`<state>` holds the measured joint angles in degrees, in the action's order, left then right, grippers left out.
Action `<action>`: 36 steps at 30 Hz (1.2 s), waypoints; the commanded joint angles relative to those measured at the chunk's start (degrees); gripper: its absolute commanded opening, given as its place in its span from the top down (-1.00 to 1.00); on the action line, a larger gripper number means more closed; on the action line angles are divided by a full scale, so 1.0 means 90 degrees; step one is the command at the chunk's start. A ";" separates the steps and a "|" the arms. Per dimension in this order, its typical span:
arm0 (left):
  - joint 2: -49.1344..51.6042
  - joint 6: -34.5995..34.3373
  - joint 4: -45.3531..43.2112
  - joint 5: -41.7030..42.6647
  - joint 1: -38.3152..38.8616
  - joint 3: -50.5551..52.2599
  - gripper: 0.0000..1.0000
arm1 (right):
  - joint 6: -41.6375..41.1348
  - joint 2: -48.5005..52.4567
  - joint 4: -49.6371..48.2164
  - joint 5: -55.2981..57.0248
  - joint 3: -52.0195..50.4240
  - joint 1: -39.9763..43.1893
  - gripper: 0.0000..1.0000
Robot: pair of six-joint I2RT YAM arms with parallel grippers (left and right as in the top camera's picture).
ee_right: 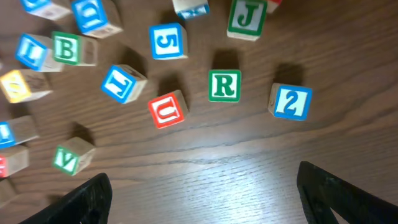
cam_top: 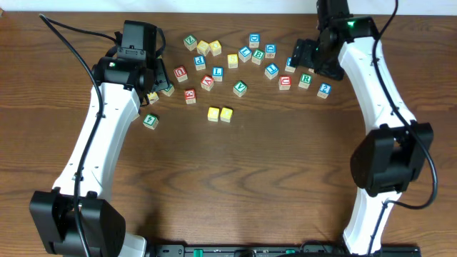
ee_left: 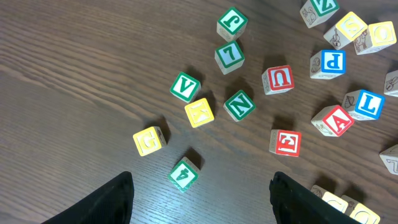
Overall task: Spell out CORL
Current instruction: 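Move the right gripper down over the green R block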
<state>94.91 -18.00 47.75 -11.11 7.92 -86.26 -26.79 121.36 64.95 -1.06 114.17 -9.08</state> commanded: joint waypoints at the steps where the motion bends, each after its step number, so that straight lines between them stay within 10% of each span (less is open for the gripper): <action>1: -0.0146 0.0032 0.0019 -0.0107 -0.0029 -0.0216 -0.39 | -0.0112 0.0126 -0.0010 0.0080 0.0075 -0.0027 -0.81; 36: -0.0063 0.0032 -0.0024 -0.0107 -0.0027 -0.0216 -0.40 | -0.0510 0.0690 -0.0236 0.0129 0.0073 0.0070 -0.45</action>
<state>94.91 -18.00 47.55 -11.11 7.92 -86.26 -30.15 125.86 62.98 -0.99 114.17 -8.75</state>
